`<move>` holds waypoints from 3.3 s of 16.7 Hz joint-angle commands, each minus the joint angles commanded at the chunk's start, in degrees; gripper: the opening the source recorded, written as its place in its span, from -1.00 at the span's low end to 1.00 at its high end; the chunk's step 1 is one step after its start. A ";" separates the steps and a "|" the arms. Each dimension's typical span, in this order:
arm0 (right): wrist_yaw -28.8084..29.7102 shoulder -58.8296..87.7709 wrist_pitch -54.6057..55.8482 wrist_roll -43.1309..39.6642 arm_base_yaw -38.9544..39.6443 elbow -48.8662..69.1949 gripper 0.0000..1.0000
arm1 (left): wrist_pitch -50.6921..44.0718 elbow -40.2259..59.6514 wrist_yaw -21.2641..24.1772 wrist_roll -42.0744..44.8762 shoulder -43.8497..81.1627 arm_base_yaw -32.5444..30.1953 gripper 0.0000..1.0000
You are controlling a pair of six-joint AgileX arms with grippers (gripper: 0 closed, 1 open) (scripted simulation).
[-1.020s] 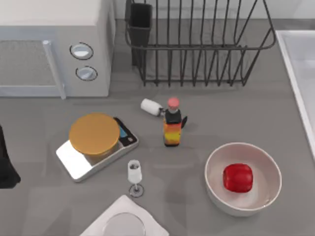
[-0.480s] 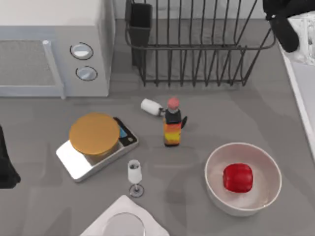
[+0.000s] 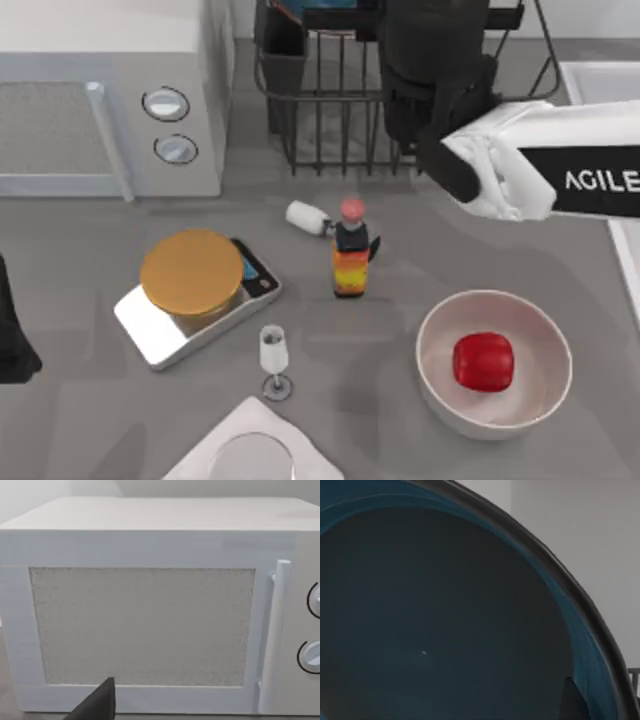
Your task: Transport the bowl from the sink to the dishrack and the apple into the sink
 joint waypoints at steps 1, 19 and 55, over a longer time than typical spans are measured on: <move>0.00 0.00 0.00 0.00 0.00 0.00 -1.00 | 0.00 0.00 0.00 0.00 0.00 0.00 1.00; 0.00 0.00 0.00 0.00 0.00 0.00 1.00 | 0.00 0.00 0.00 0.00 0.00 0.00 1.00; -37.07 -115.60 -39.34 -1.05 -35.15 -75.68 1.00 | 0.00 0.00 0.00 0.00 0.00 0.00 1.00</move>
